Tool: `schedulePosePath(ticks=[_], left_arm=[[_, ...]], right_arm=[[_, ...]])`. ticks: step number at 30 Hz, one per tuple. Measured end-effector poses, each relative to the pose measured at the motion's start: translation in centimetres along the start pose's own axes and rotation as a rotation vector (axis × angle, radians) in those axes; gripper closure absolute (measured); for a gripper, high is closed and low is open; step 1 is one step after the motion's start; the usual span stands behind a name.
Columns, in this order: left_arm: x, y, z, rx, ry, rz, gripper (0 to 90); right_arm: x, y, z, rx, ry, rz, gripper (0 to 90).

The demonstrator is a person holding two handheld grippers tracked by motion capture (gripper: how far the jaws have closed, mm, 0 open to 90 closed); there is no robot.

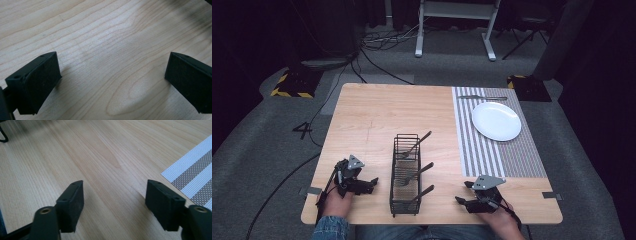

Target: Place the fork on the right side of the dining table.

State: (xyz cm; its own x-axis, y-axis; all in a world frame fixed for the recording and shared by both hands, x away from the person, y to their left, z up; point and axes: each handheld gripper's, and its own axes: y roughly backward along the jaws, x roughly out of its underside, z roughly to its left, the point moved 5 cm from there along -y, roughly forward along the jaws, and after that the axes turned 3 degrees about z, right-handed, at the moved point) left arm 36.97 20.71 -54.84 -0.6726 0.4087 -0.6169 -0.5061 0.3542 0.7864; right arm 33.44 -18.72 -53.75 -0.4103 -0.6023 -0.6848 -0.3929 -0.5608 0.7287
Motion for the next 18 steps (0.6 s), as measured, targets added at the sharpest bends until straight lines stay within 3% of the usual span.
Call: schedulePosePath(ticks=[3,4,7,13,18], left_arm=[[0.0,0.0,0.1,0.01,-0.015,0.0,0.2],[-0.2,-0.1,0.4,0.041,-0.062,0.004,0.1],[-0.2,-0.1,0.6,0.05,-0.071,0.004,0.1],[-0.2,-0.1,0.6,0.048,-0.069,0.006,0.1],[-0.2,-0.1,0.6,0.049,-0.068,0.004,0.1]], right_arm=[[-0.3,0.3,0.0,-0.045,-0.017,0.023,43.5],[-0.4,0.4,-0.1,-0.057,-0.024,0.023,43.7],[-0.7,0.7,-0.1,-0.07,-0.028,0.017,43.7],[-2.3,2.6,-0.3,-0.053,-0.024,-0.01,43.7],[-4.9,4.6,-0.4,-0.032,-0.017,-0.05,44.1]])
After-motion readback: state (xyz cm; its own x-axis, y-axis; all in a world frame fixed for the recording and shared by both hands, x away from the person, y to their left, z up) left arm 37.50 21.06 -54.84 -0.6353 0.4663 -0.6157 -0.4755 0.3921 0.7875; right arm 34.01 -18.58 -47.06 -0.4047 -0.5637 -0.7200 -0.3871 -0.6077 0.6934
